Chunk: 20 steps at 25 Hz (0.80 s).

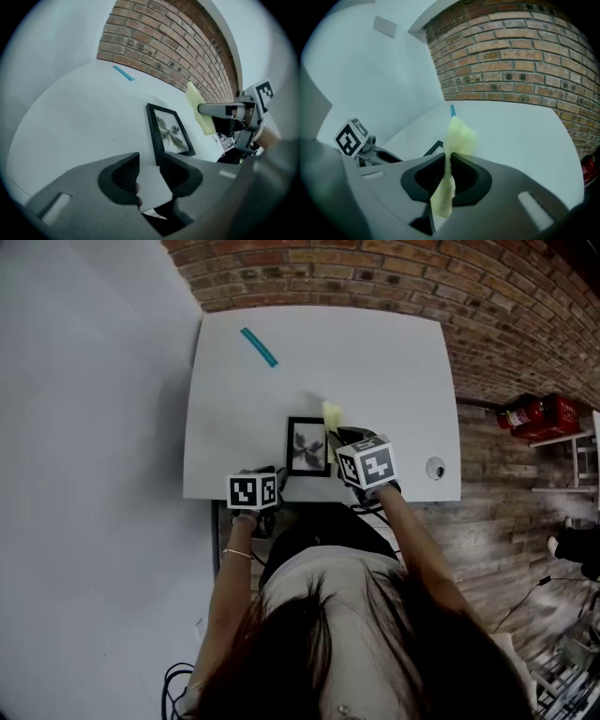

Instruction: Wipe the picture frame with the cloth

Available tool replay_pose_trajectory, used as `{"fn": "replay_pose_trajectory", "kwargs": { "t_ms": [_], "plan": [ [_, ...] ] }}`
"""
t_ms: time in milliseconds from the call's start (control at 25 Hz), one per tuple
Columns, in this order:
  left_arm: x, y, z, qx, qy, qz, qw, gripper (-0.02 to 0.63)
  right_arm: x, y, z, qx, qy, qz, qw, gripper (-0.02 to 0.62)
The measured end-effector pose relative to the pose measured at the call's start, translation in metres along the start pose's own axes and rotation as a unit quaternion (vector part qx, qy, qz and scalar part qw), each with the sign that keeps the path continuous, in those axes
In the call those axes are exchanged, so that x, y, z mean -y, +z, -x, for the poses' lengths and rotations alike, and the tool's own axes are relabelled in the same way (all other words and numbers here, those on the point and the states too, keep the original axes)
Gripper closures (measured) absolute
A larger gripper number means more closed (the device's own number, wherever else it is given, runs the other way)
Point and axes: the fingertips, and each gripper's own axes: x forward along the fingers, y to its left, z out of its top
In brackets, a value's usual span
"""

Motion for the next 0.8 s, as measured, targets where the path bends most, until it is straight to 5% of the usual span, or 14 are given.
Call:
{"fn": "replay_pose_trajectory", "kwargs": {
  "t_ms": [800],
  "plan": [
    [0.007, -0.026, 0.009, -0.031, -0.003, -0.080, 0.9963, 0.469, -0.002, -0.035, 0.052, 0.038, -0.062, -0.038, 0.997, 0.552]
  ]
}}
